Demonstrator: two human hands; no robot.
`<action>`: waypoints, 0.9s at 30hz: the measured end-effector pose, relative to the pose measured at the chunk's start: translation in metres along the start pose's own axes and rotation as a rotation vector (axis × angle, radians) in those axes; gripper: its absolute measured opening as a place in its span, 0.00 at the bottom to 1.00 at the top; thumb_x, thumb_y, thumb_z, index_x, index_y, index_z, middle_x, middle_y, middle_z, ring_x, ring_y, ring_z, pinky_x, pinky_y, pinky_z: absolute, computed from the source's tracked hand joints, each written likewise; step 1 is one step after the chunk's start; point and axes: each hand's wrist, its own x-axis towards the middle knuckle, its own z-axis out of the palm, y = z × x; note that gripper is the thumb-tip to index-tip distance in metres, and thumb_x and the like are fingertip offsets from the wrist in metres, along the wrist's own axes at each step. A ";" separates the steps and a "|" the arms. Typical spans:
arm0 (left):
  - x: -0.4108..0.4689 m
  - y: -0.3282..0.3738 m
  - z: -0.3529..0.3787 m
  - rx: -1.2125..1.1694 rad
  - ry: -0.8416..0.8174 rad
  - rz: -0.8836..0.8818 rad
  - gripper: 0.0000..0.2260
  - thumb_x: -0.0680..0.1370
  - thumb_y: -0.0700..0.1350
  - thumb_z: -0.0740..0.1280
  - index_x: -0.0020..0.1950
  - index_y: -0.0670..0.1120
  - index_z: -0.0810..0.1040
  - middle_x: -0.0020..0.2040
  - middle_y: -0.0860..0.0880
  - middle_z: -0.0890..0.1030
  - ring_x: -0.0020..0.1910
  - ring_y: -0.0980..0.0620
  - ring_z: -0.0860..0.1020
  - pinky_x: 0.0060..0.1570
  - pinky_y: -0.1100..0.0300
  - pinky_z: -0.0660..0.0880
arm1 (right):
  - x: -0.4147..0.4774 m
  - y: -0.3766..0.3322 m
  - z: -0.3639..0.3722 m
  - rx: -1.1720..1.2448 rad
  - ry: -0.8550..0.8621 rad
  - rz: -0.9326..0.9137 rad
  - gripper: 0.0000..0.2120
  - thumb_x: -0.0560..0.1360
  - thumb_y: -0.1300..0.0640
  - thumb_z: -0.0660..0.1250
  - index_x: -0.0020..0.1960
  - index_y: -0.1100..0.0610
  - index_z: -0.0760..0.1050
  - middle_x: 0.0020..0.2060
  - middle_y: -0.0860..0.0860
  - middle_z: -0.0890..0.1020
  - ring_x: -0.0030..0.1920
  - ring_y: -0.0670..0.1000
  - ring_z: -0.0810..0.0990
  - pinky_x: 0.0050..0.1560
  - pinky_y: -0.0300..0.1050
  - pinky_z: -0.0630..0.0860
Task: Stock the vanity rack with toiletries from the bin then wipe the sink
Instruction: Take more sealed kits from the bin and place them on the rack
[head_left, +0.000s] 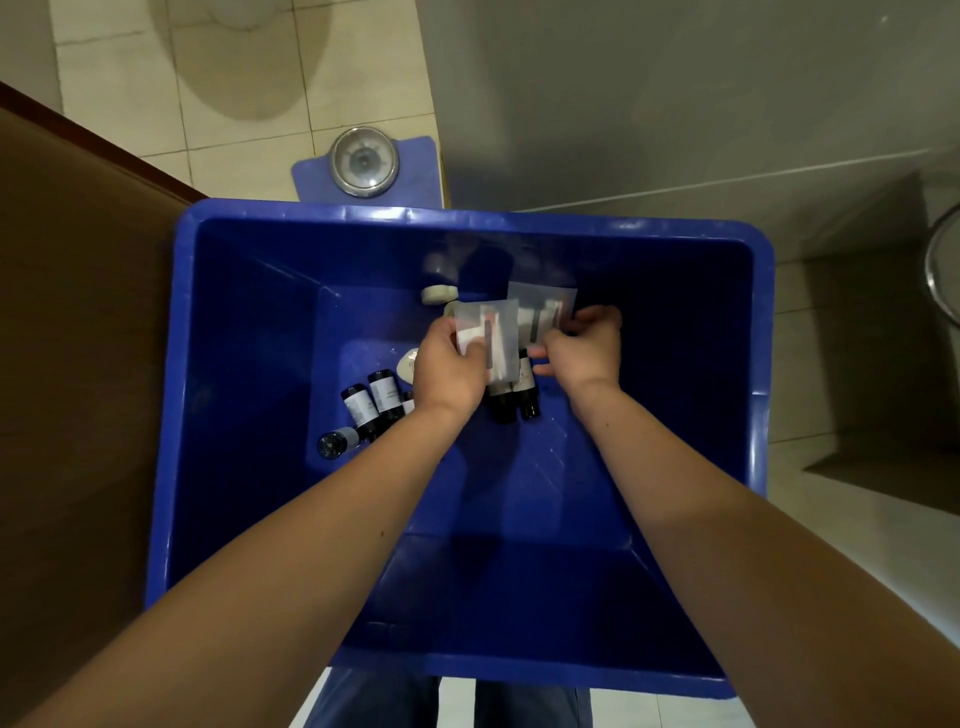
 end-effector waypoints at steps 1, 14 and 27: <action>0.000 0.000 0.001 -0.004 0.000 0.000 0.07 0.79 0.40 0.63 0.57 0.45 0.75 0.44 0.54 0.78 0.41 0.56 0.77 0.42 0.63 0.74 | 0.002 0.001 0.001 0.004 0.007 0.006 0.13 0.74 0.69 0.61 0.55 0.57 0.64 0.44 0.51 0.76 0.36 0.53 0.84 0.30 0.43 0.79; -0.033 0.004 0.000 -0.056 0.052 -0.026 0.05 0.79 0.39 0.61 0.53 0.47 0.72 0.42 0.54 0.77 0.43 0.52 0.77 0.46 0.58 0.76 | -0.029 -0.006 -0.027 -0.444 0.016 -0.261 0.05 0.75 0.56 0.65 0.45 0.56 0.78 0.39 0.49 0.81 0.40 0.52 0.79 0.37 0.45 0.78; -0.136 0.077 -0.057 -0.175 0.027 -0.089 0.09 0.81 0.40 0.59 0.60 0.44 0.70 0.44 0.55 0.74 0.44 0.53 0.78 0.35 0.55 0.82 | -0.140 -0.063 -0.097 -0.205 -0.182 -0.181 0.07 0.79 0.63 0.59 0.56 0.56 0.70 0.49 0.50 0.77 0.41 0.48 0.77 0.40 0.53 0.83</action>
